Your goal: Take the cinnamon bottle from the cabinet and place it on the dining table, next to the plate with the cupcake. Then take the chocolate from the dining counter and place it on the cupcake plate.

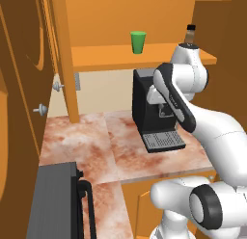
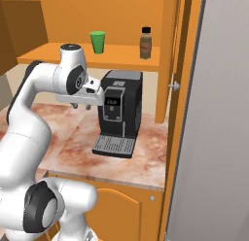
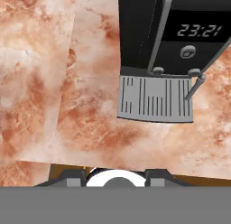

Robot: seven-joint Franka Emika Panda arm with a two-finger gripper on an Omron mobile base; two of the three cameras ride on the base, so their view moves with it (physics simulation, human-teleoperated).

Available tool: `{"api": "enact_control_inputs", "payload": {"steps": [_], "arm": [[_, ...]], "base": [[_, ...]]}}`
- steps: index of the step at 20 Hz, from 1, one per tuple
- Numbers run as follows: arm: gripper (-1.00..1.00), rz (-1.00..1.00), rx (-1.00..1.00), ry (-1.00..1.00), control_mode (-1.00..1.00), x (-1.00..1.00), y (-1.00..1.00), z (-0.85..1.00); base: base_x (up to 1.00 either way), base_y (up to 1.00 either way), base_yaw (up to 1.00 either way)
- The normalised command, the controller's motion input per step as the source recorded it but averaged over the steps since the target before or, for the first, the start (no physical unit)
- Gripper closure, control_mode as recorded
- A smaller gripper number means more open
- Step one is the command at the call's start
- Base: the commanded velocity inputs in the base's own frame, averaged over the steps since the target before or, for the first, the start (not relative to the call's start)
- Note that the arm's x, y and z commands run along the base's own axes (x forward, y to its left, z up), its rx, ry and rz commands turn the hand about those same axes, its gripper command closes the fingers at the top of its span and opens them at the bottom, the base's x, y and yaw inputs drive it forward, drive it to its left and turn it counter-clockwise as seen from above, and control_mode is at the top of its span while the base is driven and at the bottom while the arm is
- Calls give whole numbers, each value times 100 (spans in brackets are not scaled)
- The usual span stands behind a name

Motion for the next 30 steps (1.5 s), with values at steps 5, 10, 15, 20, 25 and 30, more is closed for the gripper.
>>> {"api": "enact_control_inputs", "payload": {"steps": [5, 10, 15, 20, 25, 30], "arm": [[-100, 0, 0, -11, -100, -19, 0, 0], [-100, -9, -3, -65, -100, -42, 0, 12], [-100, -13, -1, -40, -100, -22, -11, 25], [-100, -19, 0, -36, -100, 1, -4, 31], [-100, -6, 0, -33, -100, 24, -20, 36], [-100, 0, 0, -21, -100, 28, -30, 41]], "base": [[0, 0, 0], [0, 0, 0], [0, 0, 0], [0, 0, 0], [0, 0, 0], [0, 0, 0]]}}
